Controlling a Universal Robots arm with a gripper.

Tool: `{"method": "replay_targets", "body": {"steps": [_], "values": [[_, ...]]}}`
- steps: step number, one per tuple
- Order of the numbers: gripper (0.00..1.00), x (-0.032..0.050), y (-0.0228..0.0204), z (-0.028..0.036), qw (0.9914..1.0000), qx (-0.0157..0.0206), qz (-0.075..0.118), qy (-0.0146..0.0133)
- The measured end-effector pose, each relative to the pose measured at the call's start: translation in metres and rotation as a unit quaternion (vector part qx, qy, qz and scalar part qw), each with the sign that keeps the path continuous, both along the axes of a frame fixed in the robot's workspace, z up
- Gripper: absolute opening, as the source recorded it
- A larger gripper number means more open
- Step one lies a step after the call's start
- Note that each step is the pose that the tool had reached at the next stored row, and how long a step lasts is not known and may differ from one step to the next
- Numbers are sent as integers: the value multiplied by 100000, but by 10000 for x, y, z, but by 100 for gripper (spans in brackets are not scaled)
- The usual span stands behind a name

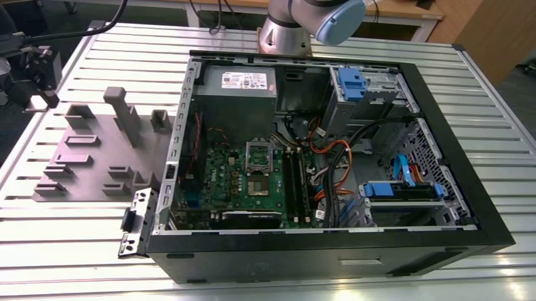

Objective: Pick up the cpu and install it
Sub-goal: 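Pick up the cpu and move it towards the insertion slot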

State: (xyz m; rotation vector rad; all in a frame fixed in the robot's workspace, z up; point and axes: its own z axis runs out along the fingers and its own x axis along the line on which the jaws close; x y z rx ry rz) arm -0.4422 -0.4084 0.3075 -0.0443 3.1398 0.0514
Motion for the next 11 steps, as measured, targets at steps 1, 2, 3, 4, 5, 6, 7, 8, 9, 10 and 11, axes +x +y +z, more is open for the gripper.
{"method": "replay_targets", "body": {"steps": [1, 2, 3, 4, 5, 6, 7, 8, 9, 10, 11], "values": [[47, 0, 0, 6, 100000, 1, 1, -1], [47, 0, 0, 12, 100000, 0, 1, 3], [47, 0, 0, 19, 100000, -2, 2, 5], [47, 0, 0, 25, 100000, -1, 1, 0], [47, 0, 0, 32, 100000, 0, 2, 1], [47, 0, 0, 40, 100000, 1, 0, 1], [47, 0, 0, 46, 100000, 2, 0, 1], [47, 0, 0, 52, 100000, 2, 1, -1], [47, 0, 0, 57, 100000, 2, 1, -1], [47, 0, 0, 63, 100000, 2, 2, -1], [47, 0, 0, 68, 100000, 1, 1, 0]]}}
